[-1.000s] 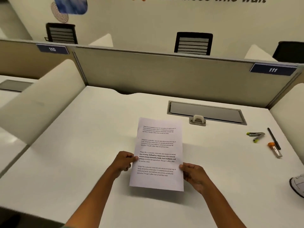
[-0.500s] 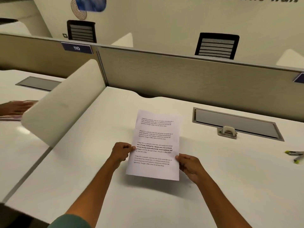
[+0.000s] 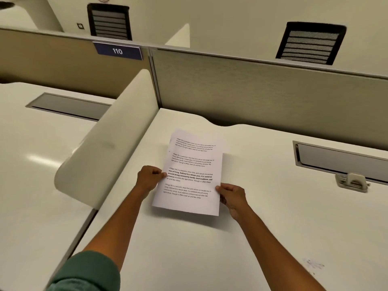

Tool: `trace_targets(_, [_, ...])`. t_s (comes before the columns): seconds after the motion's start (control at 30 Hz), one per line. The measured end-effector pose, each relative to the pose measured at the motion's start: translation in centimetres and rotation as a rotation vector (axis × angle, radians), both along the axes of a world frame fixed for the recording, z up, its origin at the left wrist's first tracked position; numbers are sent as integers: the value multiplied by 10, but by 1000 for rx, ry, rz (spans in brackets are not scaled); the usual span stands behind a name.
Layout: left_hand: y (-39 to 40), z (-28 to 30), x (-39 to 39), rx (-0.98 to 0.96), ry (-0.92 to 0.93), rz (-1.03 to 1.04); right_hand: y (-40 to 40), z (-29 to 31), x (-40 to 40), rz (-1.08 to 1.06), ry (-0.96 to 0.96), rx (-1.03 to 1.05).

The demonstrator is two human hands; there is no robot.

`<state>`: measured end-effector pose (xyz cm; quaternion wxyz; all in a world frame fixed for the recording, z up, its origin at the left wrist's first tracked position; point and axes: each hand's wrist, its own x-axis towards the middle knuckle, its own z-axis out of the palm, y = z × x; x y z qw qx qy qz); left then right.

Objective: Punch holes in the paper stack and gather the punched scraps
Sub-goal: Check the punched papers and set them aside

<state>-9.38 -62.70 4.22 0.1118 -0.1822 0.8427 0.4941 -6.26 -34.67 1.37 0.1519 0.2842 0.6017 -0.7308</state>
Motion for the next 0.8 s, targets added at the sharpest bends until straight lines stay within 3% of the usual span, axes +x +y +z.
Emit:
trace_targets(0.27, [-44,-14,-53,-189,16,5,-58,-5,-51,101,51,340])
trace_targets(0.47, [-55,-33,-74,-308,23,-28,-85,-15,-77,92,44,423])
trace_targets(0.8, [-61,-50,-101,-400,122,101,-107,-28,-91,155,121,570])
